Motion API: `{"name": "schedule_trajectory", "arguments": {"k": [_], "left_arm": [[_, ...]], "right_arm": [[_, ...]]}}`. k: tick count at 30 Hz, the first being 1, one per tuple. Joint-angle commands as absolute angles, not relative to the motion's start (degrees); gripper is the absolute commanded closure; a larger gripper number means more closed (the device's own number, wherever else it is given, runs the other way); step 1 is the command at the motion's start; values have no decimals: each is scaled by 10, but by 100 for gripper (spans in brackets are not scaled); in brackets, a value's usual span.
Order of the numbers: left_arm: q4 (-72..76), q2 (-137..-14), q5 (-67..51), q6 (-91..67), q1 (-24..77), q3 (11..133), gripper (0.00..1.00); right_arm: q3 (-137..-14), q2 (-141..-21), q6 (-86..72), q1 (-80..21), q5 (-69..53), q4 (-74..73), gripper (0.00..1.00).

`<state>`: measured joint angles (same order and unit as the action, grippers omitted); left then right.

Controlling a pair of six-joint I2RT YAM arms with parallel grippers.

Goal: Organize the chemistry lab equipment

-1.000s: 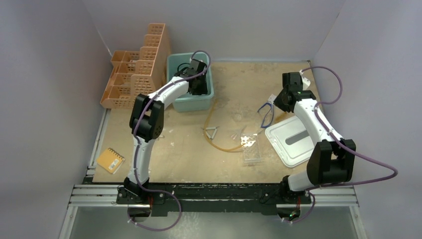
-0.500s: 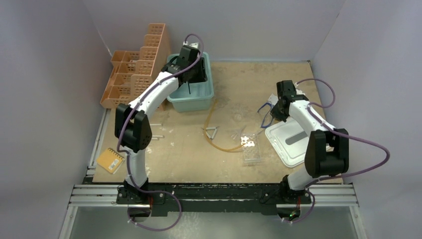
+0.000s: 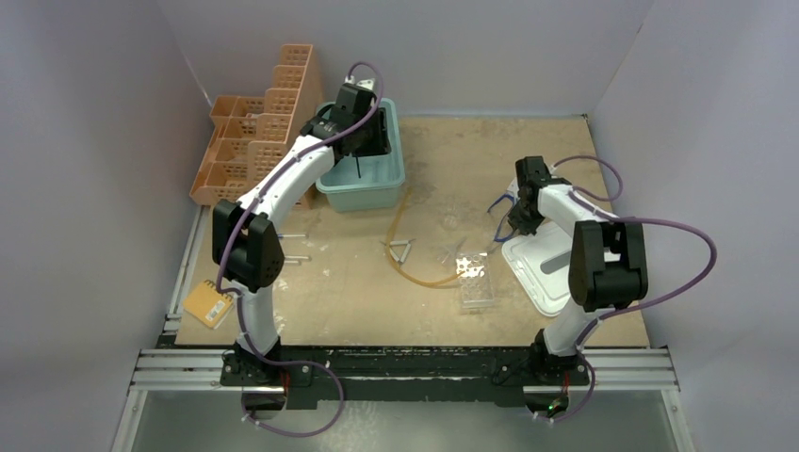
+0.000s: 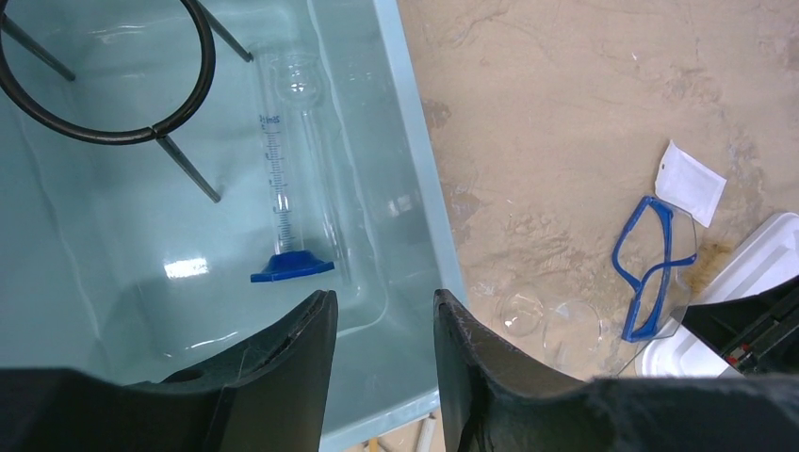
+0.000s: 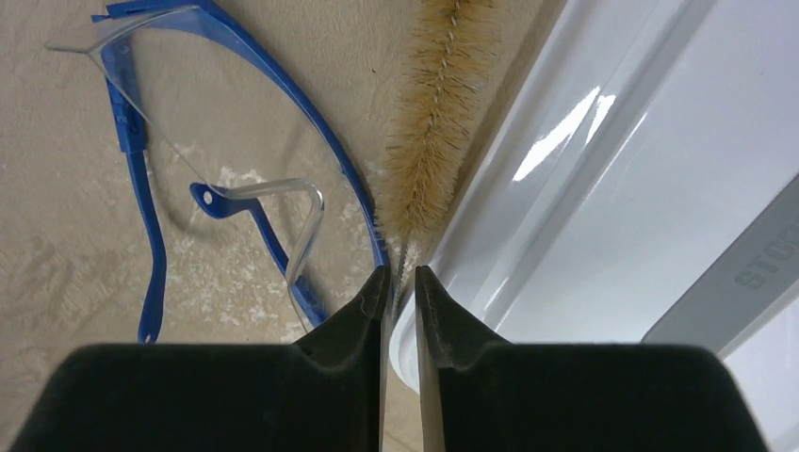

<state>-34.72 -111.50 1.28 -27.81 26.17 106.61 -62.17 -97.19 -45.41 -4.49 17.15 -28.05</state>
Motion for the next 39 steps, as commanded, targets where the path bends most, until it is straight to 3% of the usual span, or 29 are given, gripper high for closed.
{"name": "schedule_trajectory", "arguments": {"k": [1, 16, 19, 21, 24, 34, 39], "left_arm": [[-338, -1081, 6, -267, 263, 1077, 58], [-339, -1083, 5, -271, 263, 1077, 57], [-340, -1081, 6, -271, 263, 1076, 57], [-341, -1081, 7, -271, 263, 1075, 56], [-342, -1080, 7, -271, 263, 1074, 53], [-334, -1066, 3, -272, 263, 1072, 49], [-314, -1056, -57, -276, 263, 1066, 45]], "right_arm": [[-646, -984, -463, -46, 197, -267, 82], [-635, -1004, -461, -46, 198, -245, 83], [-623, -1003, -466, -46, 201, -236, 85], [-617, -1000, -469, -46, 208, -231, 93], [-598, -979, -469, -46, 226, -213, 100], [-615, -855, -433, -46, 257, -201, 100], [-636, -804, -359, -47, 226, -155, 100]]}}
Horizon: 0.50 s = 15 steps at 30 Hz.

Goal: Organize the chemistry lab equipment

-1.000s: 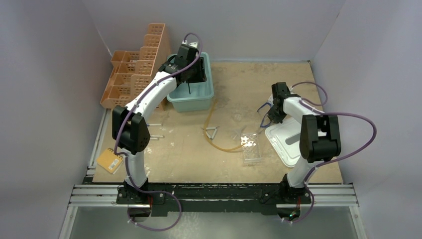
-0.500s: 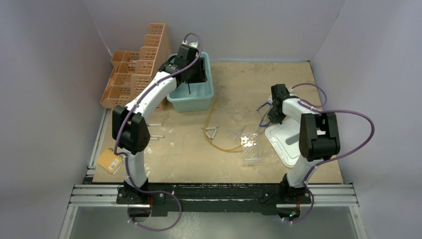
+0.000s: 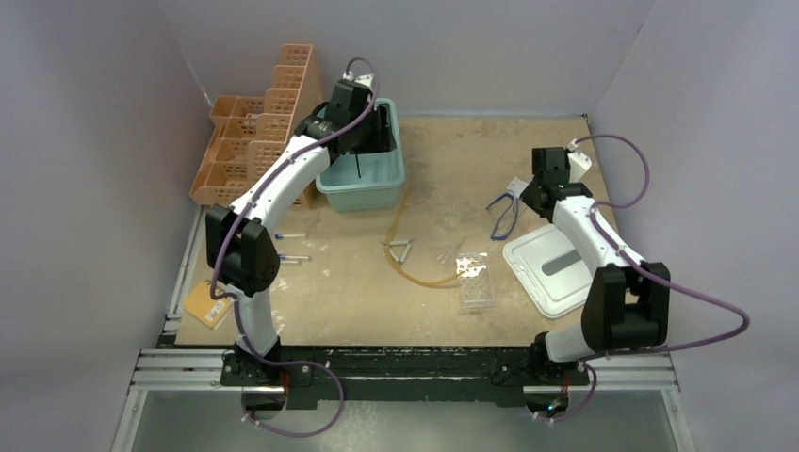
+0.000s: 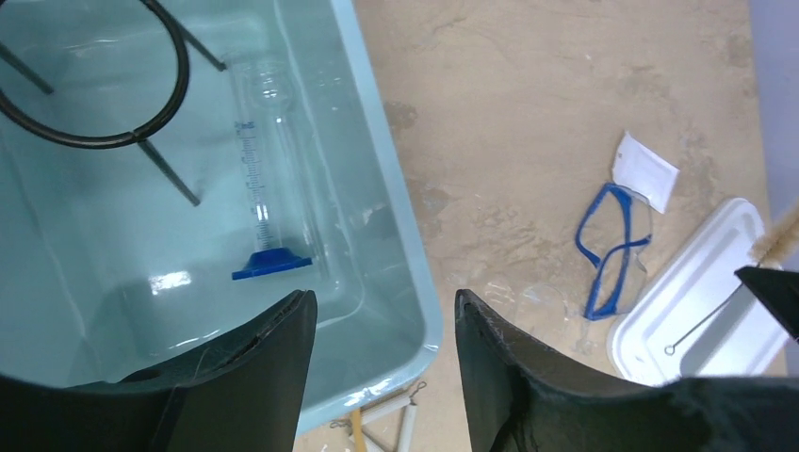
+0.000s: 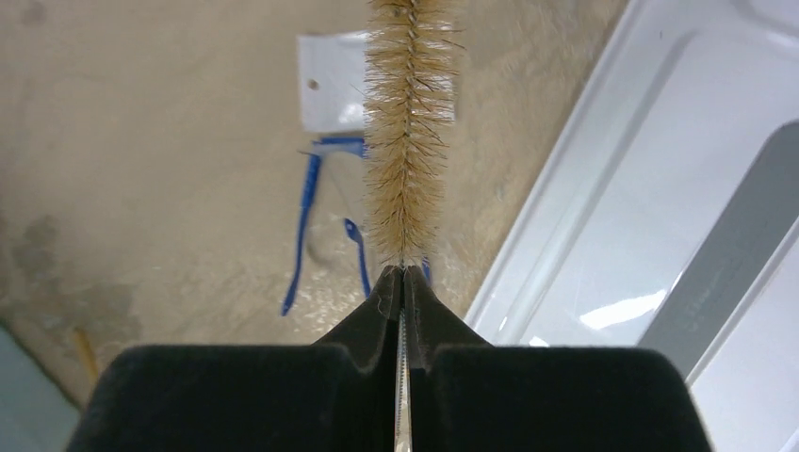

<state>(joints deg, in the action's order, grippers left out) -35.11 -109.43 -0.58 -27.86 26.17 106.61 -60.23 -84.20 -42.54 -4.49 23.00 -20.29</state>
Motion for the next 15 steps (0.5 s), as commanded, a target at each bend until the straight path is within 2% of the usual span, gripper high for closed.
{"name": "schedule_trajectory", "arguments": {"k": [1, 8, 15], "left_arm": [[-307, -1053, -70, -278, 263, 1062, 43], [-211, -1040, -192, -327, 264, 1022, 39], [-14, -998, -294, -409, 277, 942, 38]], "right_arm": [[-639, -794, -340, -47, 205, -136, 100], [-645, -736, -262, -48, -9, 4, 100], [-651, -724, -305, -53, -222, 149, 100]]}}
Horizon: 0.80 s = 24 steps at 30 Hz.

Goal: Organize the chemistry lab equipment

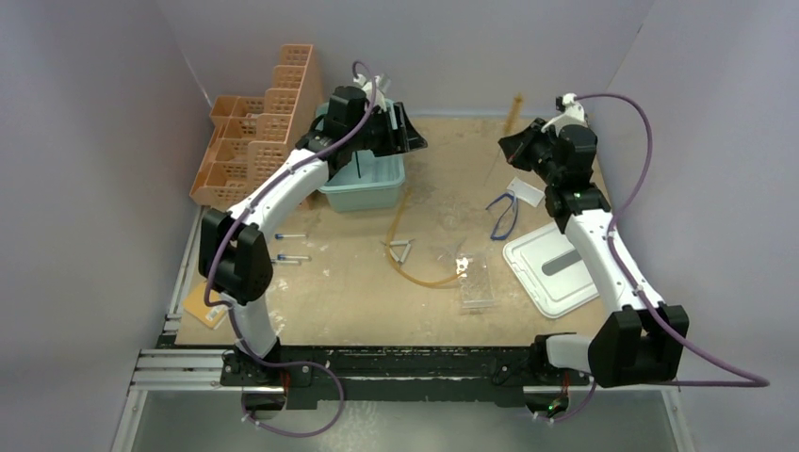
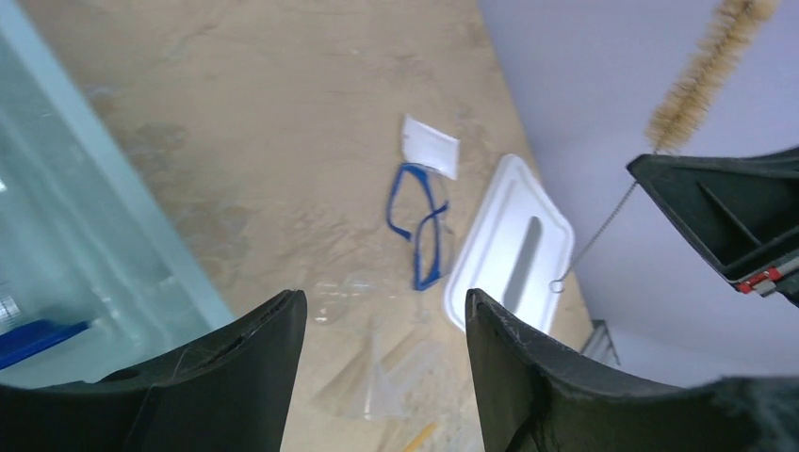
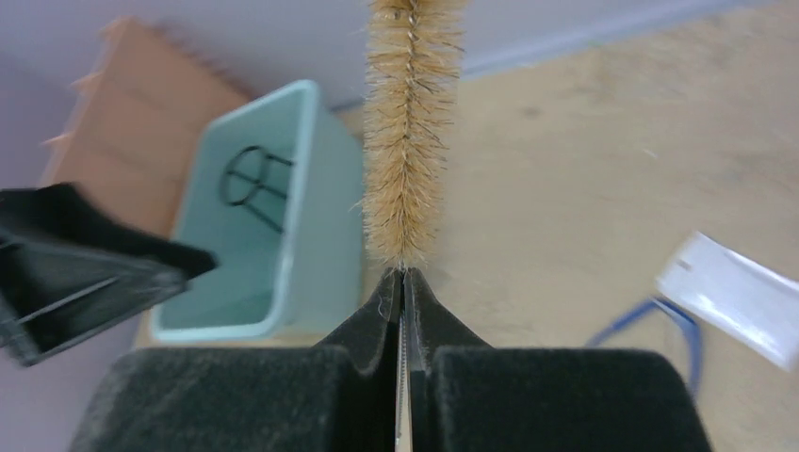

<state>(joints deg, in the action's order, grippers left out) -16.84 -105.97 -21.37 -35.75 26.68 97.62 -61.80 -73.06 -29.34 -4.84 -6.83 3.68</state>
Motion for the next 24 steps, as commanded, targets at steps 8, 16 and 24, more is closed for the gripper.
{"name": "schedule_trajectory", "arguments": {"k": [8, 16, 24], "left_arm": [[131, -965, -332, -445, 312, 879, 35], [180, -972, -361, -464, 330, 882, 37], [122, -977, -325, -420, 337, 898, 49]], "right_arm": [[-699, -781, -373, -81, -351, 230, 100], [-710, -801, -439, -92, -402, 300, 100], [-734, -809, -465, -92, -422, 316, 100]]}}
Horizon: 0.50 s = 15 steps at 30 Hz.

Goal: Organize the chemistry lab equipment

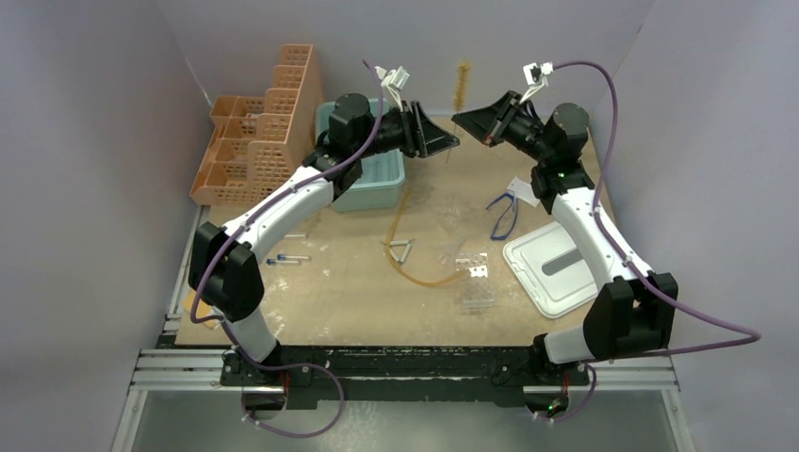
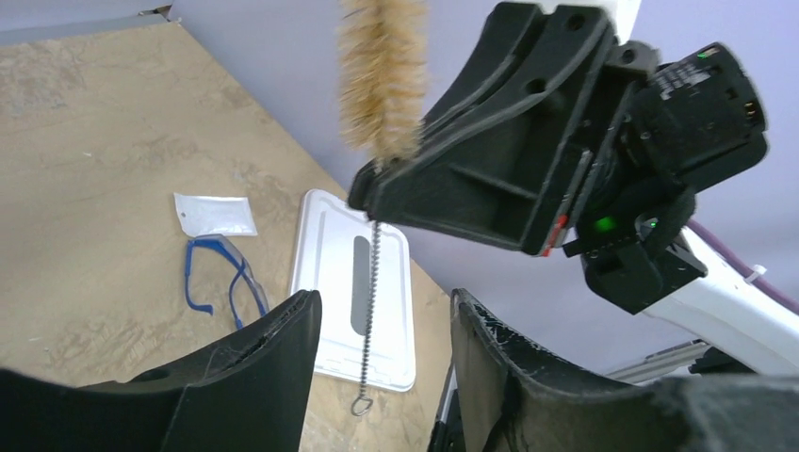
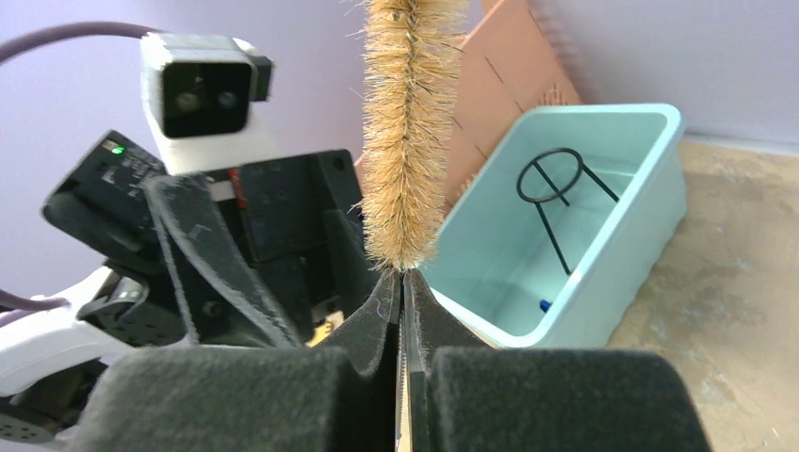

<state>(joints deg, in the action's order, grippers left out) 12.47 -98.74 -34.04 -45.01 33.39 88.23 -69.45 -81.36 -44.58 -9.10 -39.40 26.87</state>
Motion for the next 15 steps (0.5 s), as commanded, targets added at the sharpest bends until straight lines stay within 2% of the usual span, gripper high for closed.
{"name": "schedule_trajectory", "arguments": {"k": [1, 5, 8, 13, 15], "left_arm": [[121, -977, -325, -419, 337, 900, 51], [142, -986, -352, -431, 337, 909, 58], [159, -989, -364, -438, 339, 908, 67], [157, -987, -360, -424, 344, 912, 73], [155, -985, -354, -417, 344, 913, 79]], "right_arm": [[-738, -811, -465, -92, -426, 314, 100], [-752, -821, -466, -92, -447, 311, 100], [-758, -829, -470, -92, -459, 309, 100], [-759, -837, -473, -92, -468, 310, 100], [-759, -839, -474, -92, -467, 310, 100]]}}
